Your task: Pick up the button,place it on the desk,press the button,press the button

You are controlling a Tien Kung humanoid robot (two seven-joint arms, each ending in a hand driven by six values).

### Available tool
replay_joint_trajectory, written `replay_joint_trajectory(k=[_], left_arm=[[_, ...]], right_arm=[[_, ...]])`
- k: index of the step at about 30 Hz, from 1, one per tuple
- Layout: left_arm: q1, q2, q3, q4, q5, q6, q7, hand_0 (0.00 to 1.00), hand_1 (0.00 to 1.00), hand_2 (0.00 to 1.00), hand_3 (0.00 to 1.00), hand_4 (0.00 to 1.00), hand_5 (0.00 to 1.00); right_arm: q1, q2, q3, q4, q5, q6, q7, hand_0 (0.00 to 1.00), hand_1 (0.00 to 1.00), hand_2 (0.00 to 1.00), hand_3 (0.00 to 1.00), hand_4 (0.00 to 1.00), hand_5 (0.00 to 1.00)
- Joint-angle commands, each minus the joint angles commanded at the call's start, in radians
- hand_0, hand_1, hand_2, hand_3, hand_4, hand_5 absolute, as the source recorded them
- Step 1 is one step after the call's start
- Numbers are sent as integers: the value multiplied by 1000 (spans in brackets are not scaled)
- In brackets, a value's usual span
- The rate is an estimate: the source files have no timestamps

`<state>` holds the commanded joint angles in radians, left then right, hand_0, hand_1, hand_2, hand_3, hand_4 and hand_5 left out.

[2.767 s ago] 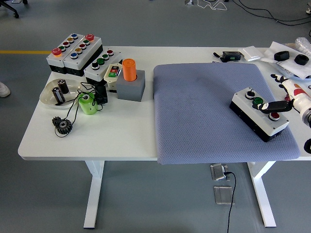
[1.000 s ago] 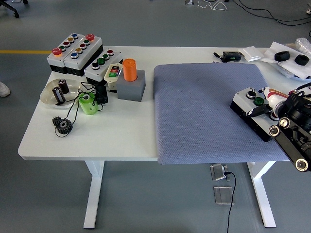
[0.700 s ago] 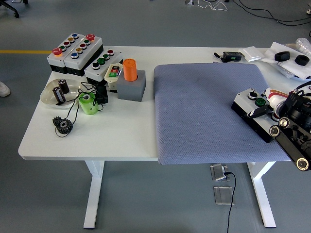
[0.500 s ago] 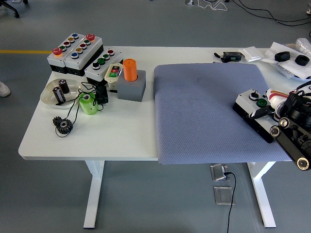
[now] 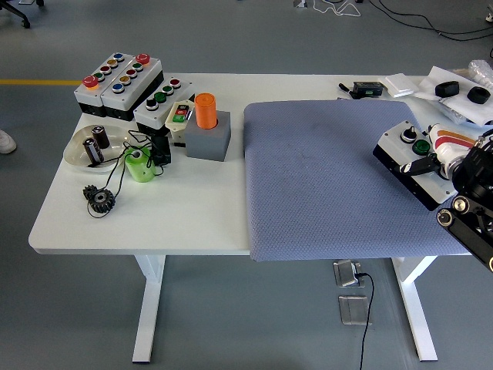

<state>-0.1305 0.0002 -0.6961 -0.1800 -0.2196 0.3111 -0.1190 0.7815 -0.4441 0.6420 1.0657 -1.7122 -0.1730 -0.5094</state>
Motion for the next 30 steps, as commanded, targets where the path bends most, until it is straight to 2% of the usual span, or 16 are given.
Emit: replay_joint_trajectory(k=[1, 3, 6, 7, 15, 18, 20, 24, 25, 30], left_arm=[[0, 0, 0, 0, 0, 0, 0, 650, 705, 724, 513, 314, 934], [0, 0, -1, 0, 1, 0, 0, 650, 705, 724, 513, 314, 934], [-1, 0, 1, 0, -2, 0, 1, 650, 705, 724, 513, 314, 934], [-1, 0, 2, 0, -3, 1, 1, 650, 705, 724, 513, 314, 934], [-5, 1, 6, 0, -23, -1, -5, 650, 705, 725, 512, 314, 934], [-7, 1, 6, 0, -20, 0, -5, 650, 705, 725, 512, 314, 934], [-7, 1, 9, 0, -24, -1, -6, 650, 705, 725, 512, 315, 934], [-9, 1, 10, 0, -28, -1, -6, 650, 705, 725, 512, 315, 934], [-9, 0, 10, 0, -28, -1, -6, 650, 705, 726, 512, 315, 934], [-11, 0, 9, 0, -30, -1, -6, 650, 705, 726, 512, 315, 934]], right_arm=[[8, -13, -23, 13, 20, -5, 45, 2, 2, 165, 316, 518, 84], [18, -28, -59, 29, 29, -11, 118, 2, 2, 165, 316, 518, 84], [80, -64, -161, 58, 65, 15, 240, 2, 2, 165, 316, 518, 84], [103, -69, -196, 59, 70, 21, 285, 2, 2, 158, 314, 471, 88], [268, -64, -489, 53, 62, 40, 605, 2, 2, 169, 332, 464, 78], [316, -42, -585, 46, 41, 40, 642, 2, 2, 169, 332, 464, 78], [328, -30, -625, 40, 32, 40, 652, 24, 33, 203, 364, 460, 81], [334, -16, -635, 26, 13, 36, 660, 24, 33, 203, 364, 460, 81], [334, -14, -635, 24, 11, 36, 660, 62, 55, 235, 400, 468, 67], [325, -21, -608, 16, 14, 37, 646, 62, 55, 235, 400, 468, 67]])
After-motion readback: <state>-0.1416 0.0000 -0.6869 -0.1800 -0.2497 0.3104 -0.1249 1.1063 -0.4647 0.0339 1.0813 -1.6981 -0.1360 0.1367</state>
